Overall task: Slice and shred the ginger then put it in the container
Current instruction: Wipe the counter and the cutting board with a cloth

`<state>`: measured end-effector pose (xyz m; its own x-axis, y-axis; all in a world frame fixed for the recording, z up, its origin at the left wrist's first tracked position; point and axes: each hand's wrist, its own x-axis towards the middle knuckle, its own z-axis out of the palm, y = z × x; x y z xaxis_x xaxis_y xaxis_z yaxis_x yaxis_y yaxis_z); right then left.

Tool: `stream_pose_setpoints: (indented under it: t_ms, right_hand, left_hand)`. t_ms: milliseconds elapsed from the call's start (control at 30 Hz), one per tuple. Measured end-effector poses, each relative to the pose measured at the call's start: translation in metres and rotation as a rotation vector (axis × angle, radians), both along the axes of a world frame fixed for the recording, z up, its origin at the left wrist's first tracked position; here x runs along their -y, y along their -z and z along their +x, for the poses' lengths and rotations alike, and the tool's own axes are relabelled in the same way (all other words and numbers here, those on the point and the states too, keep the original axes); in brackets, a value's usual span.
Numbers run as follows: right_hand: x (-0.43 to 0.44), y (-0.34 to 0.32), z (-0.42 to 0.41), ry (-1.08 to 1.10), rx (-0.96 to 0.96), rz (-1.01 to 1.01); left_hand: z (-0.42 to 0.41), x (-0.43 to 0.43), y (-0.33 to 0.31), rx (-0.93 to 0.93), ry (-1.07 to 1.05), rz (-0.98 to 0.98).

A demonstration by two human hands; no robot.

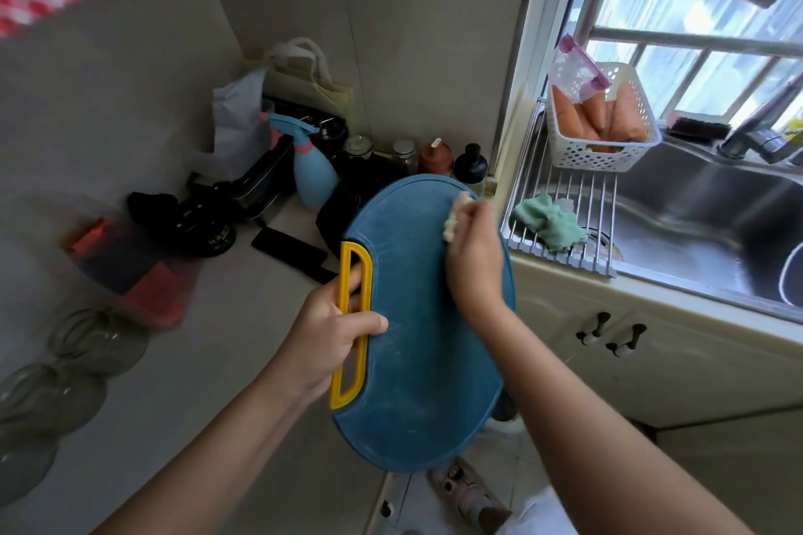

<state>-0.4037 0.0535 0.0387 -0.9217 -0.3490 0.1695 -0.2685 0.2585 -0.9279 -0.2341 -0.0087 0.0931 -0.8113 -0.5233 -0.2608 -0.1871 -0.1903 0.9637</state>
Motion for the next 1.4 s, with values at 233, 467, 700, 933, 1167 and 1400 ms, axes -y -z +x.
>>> stream_pose_setpoints:
  t_ms: [233, 467, 700, 933, 1167, 1400]
  right_hand:
    - [-0.056, 0.056, -0.039, 0.247, 0.234, 0.238]
    - [-0.014, -0.037, 0.036, -0.290, -0.444, -0.237]
    - [0.025, -0.038, 0.040, -0.228, -0.861, -0.081]
    - [0.033, -0.045, -0.003, -0.031, -0.440, 0.108]
    - [-0.030, 0.048, -0.069, 0.149, 0.109, 0.415]
    - [-0.038, 0.026, -0.064, 0.254, 0.271, -0.015]
  left_hand:
    - [0.010, 0.008, -0.002, 0.029, -0.024, -0.032]
    - [0.001, 0.006, 0.004, 0.095, -0.033, -0.046]
    - [-0.002, 0.002, -0.003, 0.094, 0.011, -0.036]
    - [0.002, 0.010, -0.004, 0.075, 0.084, -0.025]
    - [0.017, 0.013, -0.009, 0.014, 0.008, 0.005]
    - [0.013, 0.016, -0.008, 0.047, -0.052, -0.019]
